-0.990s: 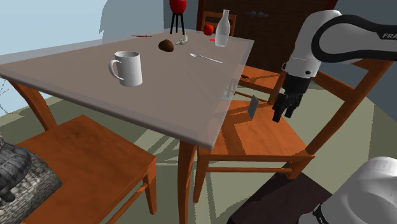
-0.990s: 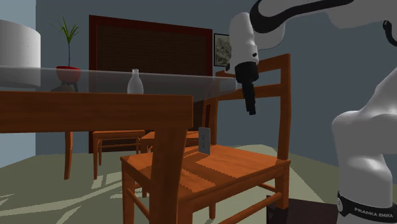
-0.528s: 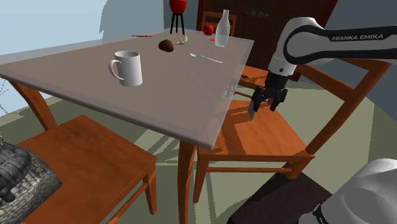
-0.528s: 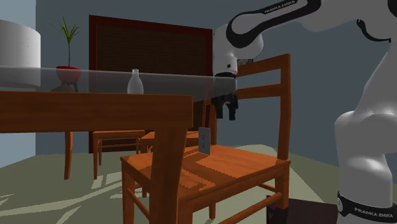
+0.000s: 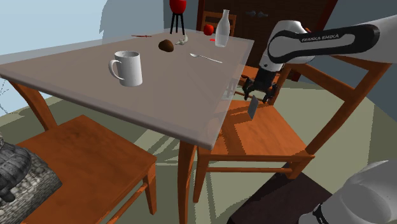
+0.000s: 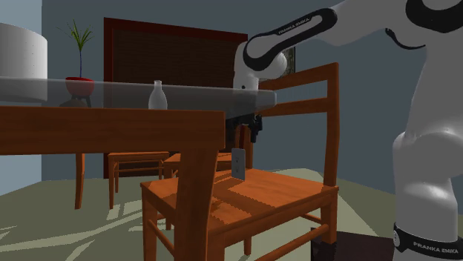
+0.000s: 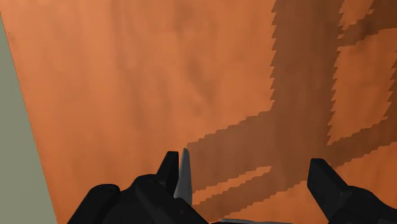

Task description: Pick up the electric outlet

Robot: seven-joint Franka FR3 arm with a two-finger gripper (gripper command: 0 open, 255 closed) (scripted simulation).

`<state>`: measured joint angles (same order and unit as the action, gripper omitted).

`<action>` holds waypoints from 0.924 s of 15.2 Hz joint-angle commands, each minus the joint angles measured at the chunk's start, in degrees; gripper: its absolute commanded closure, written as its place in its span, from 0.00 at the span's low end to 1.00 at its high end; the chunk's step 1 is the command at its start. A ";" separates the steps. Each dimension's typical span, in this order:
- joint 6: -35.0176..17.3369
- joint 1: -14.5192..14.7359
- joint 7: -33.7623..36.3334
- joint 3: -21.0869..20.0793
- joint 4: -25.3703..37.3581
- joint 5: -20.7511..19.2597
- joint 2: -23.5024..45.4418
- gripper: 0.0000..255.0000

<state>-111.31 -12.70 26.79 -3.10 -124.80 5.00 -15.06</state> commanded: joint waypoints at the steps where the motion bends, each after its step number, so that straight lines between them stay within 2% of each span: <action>1: -1.89 -1.15 4.18 -0.02 2.39 -0.93 3.13 0.00; 10: -7.00 -5.80 20.51 2.50 12.82 -5.76 14.40 0.00; 14: -9.32 -5.87 20.91 2.62 11.31 -5.89 15.13 0.00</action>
<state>-119.90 -18.53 47.55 -0.52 -113.02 -0.84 -0.14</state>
